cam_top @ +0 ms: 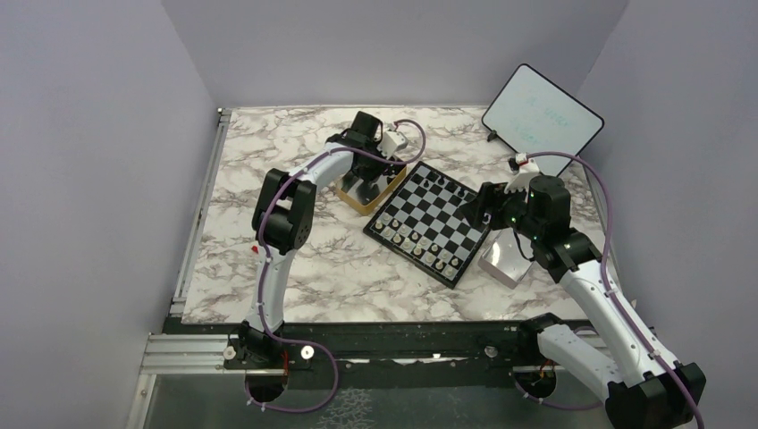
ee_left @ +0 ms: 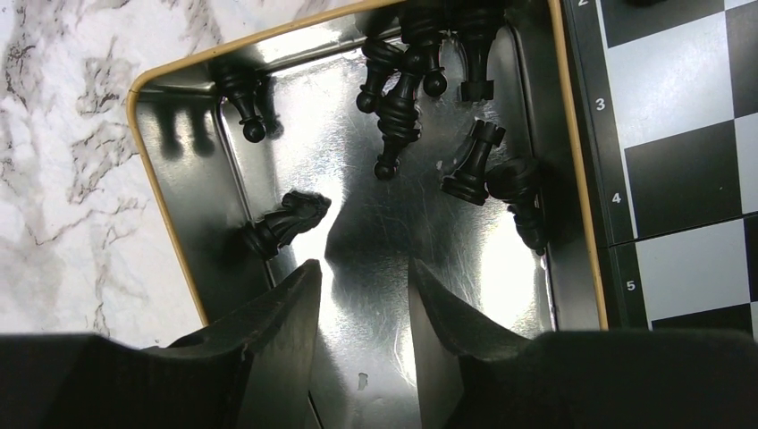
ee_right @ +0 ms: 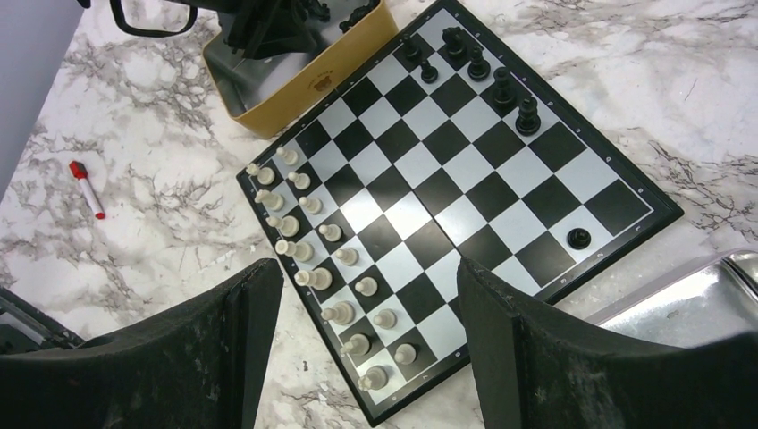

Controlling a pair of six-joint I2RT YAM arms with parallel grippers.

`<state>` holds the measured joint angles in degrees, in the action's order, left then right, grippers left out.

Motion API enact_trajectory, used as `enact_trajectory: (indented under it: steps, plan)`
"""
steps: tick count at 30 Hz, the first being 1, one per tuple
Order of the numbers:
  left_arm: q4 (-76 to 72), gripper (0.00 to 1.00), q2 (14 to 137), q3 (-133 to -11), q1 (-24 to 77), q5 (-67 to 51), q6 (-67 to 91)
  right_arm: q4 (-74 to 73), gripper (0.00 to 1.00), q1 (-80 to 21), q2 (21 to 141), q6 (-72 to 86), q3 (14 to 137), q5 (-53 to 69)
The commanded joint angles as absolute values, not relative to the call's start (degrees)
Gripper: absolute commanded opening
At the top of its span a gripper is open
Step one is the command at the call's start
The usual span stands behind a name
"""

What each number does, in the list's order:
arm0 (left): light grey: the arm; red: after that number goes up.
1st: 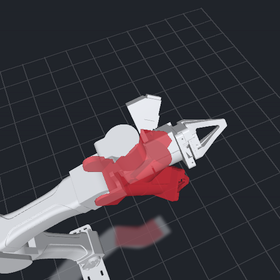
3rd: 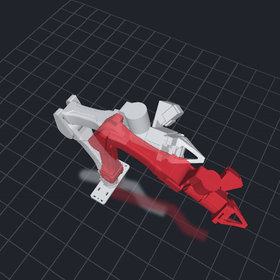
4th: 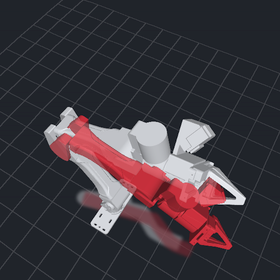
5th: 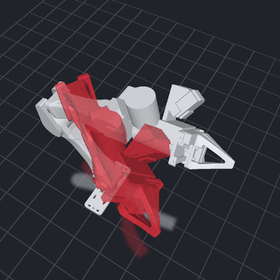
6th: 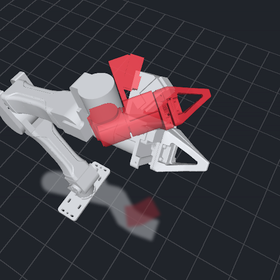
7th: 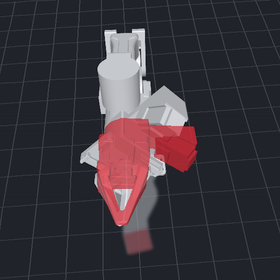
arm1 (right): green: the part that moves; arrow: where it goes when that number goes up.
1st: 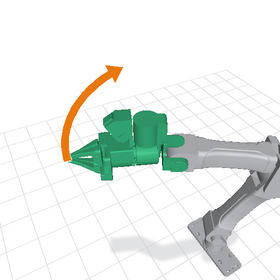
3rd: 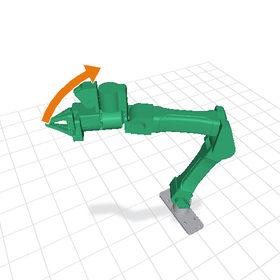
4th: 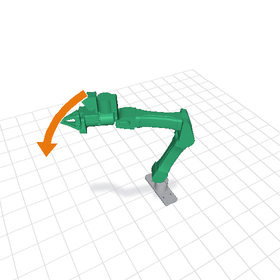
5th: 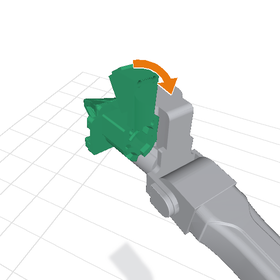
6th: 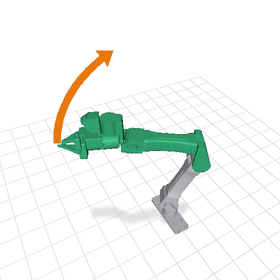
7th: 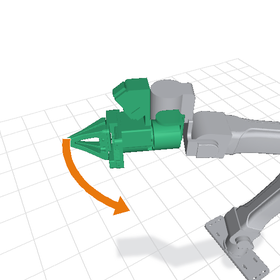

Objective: Set up the chess pieces on the board
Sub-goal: Adjust the chess piece in the storage box.

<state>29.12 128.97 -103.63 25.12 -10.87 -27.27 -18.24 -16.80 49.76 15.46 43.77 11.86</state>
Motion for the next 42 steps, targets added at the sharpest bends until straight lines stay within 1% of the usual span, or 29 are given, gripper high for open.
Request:
enact_trajectory:
  steps: [1,4,9,16,21,25,30,32,36,42]
  plan:
    - [29.18,0.44,125.87,-107.18,25.57,-9.47,-28.01,-18.55,0.77,-16.66,49.49,14.59,44.54,10.65]
    - [28.49,0.46,125.37,-108.58,25.58,-7.34,-27.18,-18.33,0.77,-16.61,50.2,14.55,44.26,10.95]
    - [26.49,0.46,126.07,-110.3,25.58,1.19,-19.92,-18.45,0.77,-16.61,51.13,13.68,44.94,10.92]
    - [22.86,0.46,124.61,-106.66,25.94,3.86,-7.52,-19.01,0.77,-16.61,51.93,14.21,45.95,9.58]
    - [22.85,0.46,124.64,-106.0,28.62,12.67,-3.85,-17.86,0.77,-16.61,52.09,14.64,46.15,10.4]
    - [22.85,0.46,123.77,-105.58,29.57,12.29,-3.38,-17.82,0.77,-16.61,52.87,14.81,45.92,10.79]
    - [23.4,0.52,122.84,-104.3,29.74,3.48,-12.2,-18.25,0.77,-16.61,51.97,14.09,45.36,10.63]
    - [23.74,0.52,122.33,-103.62,29.71,5.5,-13.13,-18.17,0.77,-16.61,51.26,13.83,44.75,10.06]
    - [25.66,0.51,121.45,-104.33,29.62,12.39,-7.48,-18.57,0.77,-16.61,50.44,13.04,44.11,9.31]
    - [26.06,0.49,118.27,-103.07,29.78,22.02,11.41,-18.78,0.77,-16.61,50.04,12.74,44.17,9.32]
